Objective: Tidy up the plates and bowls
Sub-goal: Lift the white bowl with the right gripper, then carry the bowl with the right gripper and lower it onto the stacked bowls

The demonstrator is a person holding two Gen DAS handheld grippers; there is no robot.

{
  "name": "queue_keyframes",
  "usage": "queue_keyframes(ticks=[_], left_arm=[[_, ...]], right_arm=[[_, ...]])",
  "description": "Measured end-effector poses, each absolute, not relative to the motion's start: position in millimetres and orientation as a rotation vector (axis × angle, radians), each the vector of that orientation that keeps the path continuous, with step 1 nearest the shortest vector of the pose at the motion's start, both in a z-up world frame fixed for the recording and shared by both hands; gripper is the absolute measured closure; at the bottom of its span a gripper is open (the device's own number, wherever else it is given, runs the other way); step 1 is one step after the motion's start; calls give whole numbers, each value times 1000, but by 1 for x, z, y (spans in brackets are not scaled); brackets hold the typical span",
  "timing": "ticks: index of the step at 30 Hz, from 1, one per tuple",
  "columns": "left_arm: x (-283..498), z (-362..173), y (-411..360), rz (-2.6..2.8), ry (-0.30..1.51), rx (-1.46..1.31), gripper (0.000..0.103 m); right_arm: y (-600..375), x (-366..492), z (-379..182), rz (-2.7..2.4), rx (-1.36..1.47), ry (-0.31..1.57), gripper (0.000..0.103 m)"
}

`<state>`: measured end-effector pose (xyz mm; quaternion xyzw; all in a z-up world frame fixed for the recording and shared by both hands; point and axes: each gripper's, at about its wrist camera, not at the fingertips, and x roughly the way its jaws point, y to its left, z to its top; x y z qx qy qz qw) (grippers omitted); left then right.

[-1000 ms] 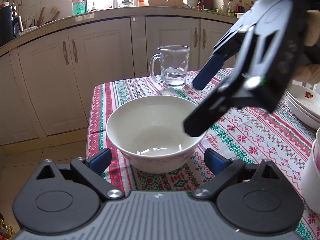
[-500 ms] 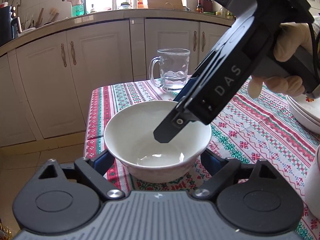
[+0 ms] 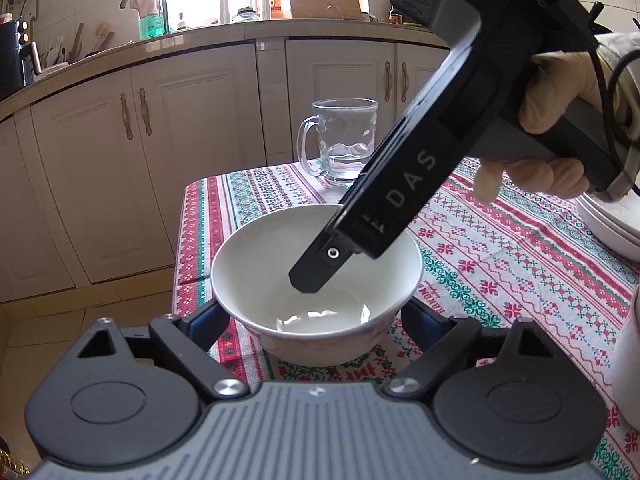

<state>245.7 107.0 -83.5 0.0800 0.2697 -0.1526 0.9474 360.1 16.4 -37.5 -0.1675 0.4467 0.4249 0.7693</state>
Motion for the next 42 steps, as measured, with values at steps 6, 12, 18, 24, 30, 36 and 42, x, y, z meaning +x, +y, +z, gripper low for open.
queue_keyframes(ticks=[6,12,18,24,30,36,42], left_arm=[[246,-83,109,-316,556,156,11],[245,-82,108,-318,564,162,11],[236,-74,107,-329,572,162,11],[217,-57,101,-345,560,190,11],[191,-41,95,-376,570,187,11],[163,-26,85,-389,575,199,11],[140,-13,74,-406,579,209,11]], right_arm=[[18,357,-37,932,-367,970,39],[18,354,-35,931,-355,971,39],[15,344,-27,937,-352,965,38],[5,325,-13,942,-357,950,38],[-9,295,5,957,-353,931,38],[-24,261,23,975,-330,906,37],[-37,230,34,960,-337,894,37]])
